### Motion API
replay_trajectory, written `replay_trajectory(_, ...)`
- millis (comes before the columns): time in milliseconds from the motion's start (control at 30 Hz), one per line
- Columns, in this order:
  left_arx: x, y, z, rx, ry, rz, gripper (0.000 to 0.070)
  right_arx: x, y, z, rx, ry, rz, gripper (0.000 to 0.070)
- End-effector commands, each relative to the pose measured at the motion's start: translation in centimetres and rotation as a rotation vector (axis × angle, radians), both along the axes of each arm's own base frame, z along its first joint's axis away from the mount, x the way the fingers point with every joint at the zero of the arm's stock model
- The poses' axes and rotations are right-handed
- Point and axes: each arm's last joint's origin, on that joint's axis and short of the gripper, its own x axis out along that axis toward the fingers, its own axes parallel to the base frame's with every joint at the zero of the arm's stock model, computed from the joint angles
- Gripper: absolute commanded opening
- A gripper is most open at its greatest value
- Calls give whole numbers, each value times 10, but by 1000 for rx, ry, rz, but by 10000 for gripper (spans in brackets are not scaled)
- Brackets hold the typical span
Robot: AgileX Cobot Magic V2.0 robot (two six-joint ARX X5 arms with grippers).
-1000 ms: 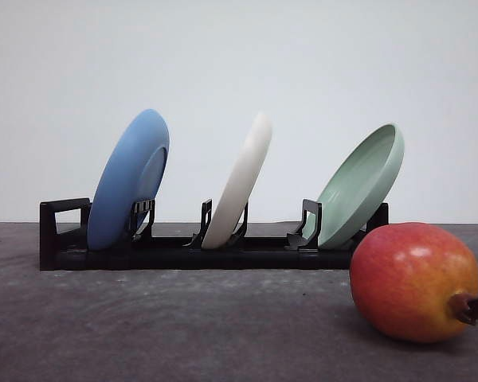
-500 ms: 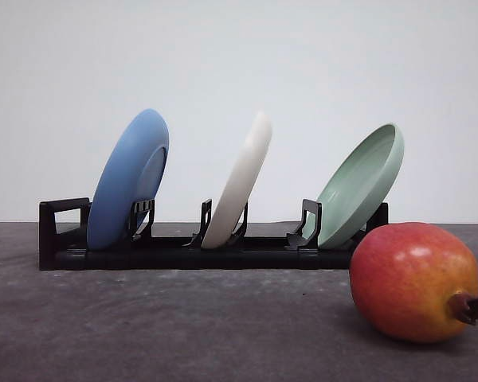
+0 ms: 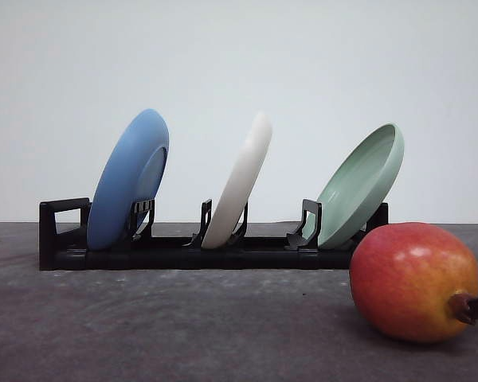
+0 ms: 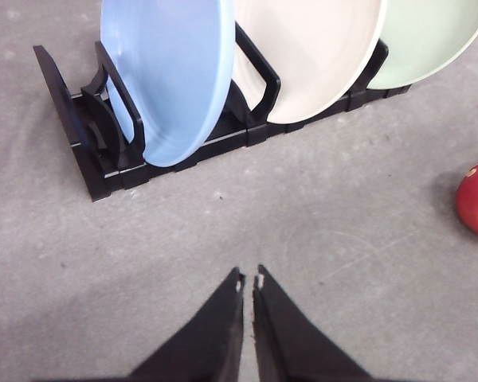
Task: Place pomegranate in white plate
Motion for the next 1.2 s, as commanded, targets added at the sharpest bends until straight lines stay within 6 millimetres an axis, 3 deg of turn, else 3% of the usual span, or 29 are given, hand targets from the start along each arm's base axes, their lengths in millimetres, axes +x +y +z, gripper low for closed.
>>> replay_trajectory(0, 1, -1, 6, 0, -32, -15, 160, 1, 1, 4, -3, -28, 8, 207)
replay_trajectory(67, 1, -1, 7, -4, -36, -18, 350, 1, 1, 5, -2, -35, 9, 385)
replay_trajectory(133, 1, -1, 8, -10, -43, -23, 408, 1, 1, 6, 2, -44, 9, 425)
replay_trajectory(567, 18, -19, 11, -61, -97, -126, 401, 3, 2, 9, 25, -76, 8, 424)
replay_trajectory(867, 54, -60, 8, -105, -198, -225, 393, 3, 2, 9, 25, -76, 9, 424)
replay_trajectory(1167, 89, -111, -12, -119, -312, -243, 394, 3, 2, 9, 25, -76, 9, 424)
